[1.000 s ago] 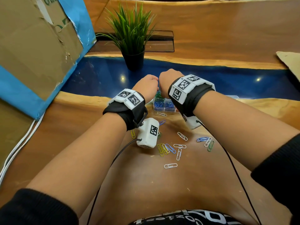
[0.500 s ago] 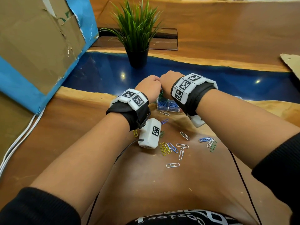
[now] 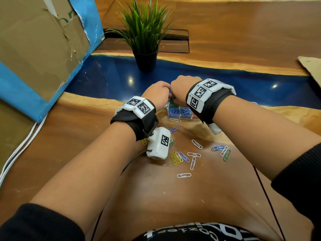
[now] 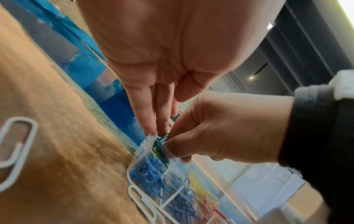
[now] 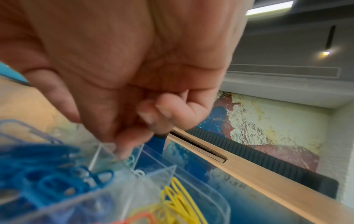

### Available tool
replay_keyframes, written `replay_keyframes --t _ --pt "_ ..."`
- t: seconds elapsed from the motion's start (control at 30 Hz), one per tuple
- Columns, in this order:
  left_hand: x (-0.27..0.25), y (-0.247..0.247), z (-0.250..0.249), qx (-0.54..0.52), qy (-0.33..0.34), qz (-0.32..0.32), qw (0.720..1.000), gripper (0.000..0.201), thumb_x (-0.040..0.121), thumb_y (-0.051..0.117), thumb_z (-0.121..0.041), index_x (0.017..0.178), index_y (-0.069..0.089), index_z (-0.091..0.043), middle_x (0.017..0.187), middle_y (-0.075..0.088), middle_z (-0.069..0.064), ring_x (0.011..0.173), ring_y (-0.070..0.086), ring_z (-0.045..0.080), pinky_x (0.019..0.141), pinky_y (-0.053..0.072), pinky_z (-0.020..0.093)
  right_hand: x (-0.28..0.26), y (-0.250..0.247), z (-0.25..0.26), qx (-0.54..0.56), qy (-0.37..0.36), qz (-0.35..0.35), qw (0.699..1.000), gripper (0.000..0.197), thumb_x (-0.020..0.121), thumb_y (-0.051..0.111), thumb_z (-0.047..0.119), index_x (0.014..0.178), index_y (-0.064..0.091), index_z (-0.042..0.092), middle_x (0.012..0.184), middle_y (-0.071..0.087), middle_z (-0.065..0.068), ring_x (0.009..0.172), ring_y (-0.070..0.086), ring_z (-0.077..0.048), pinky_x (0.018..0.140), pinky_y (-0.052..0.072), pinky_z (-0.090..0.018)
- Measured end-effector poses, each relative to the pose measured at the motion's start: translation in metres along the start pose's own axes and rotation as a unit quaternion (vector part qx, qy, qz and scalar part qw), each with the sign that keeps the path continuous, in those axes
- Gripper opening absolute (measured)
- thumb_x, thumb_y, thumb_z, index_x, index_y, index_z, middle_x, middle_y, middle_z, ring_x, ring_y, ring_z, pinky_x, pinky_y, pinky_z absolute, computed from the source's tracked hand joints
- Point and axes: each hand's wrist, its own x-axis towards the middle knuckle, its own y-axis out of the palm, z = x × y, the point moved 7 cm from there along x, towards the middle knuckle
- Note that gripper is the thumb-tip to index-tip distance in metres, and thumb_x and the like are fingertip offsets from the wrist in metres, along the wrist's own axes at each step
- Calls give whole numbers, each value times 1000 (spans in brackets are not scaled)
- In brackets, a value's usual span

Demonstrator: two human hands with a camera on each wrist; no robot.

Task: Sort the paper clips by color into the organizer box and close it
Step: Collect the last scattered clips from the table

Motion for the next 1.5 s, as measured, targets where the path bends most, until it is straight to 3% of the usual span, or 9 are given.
replay_keyframes --t 0.17,0.3,0.5,0.7,0.83,1.03,1.23,1.4,1.5 --pt "2 1 4 -5 -2 4 1000 44 85 33 -7 121 56 -18 110 69 8 107 63 23 99 48 42 -1 5 -4 14 -11 6 1000 19 87 56 29 90 63 12 68 49 0 66 55 -22 55 41 -28" --pt "4 1 7 4 7 10 1000 45 86 34 -6 123 54 -22 114 67 6 108 62 23 98 48 43 -2 4 -8 53 -28 4 998 22 87 56 27 100 66 13 85 58 -3 75 58 -24 61 45 -30" --pt "1 2 3 43 43 7 998 43 88 40 -10 128 54 -20 122 63 7 112 59 26 100 46 42 -5 2 -14 55 -44 -17 997 23 93 50 23 111 63 20 94 51 -5 83 54 -26 68 44 -33" --pt "3 1 4 52 44 13 998 45 87 36 -7 127 52 -22 116 66 3 112 59 22 101 46 41 -8 1 -20 130 -56 -54 988 14 90 51 20 97 61 27 96 58 -3 86 58 -26 73 51 -34" --pt "3 -1 6 45 33 15 998 47 85 34 -6 124 52 -24 117 68 2 112 60 20 101 46 41 -9 4 -14 84 -84 -10 993 23 91 52 19 93 69 35 100 51 1 92 59 -25 68 44 -32" --pt "3 0 7 42 26 16 999 47 83 36 -8 124 53 -23 111 70 2 110 61 20 100 47 41 1 7 -3 19 -82 26 996 28 91 56 31 116 67 23 115 58 -6 104 60 -28 85 53 -41" --pt "6 -1 11 37 20 16 999 38 84 43 -12 117 56 -28 107 69 4 106 64 22 98 49 44 3 4 3 -53 -95 33 994 26 89 59 35 112 67 24 97 56 -2 85 58 -25 66 43 -33" --pt "2 -1 10 29 18 22 999 37 85 42 -9 114 56 -28 99 70 -1 106 64 20 99 48 43 -2 3 5 -99 -159 5 982 23 92 51 38 106 68 30 106 61 -3 90 62 -27 65 43 -32" --pt "-1 1 10 35 14 27 999 48 71 39 -18 115 55 -31 108 69 2 108 62 22 98 48 44 -5 4 4 -102 -180 -6 978 21 92 49 36 102 67 34 107 59 0 90 62 -25 62 42 -30"
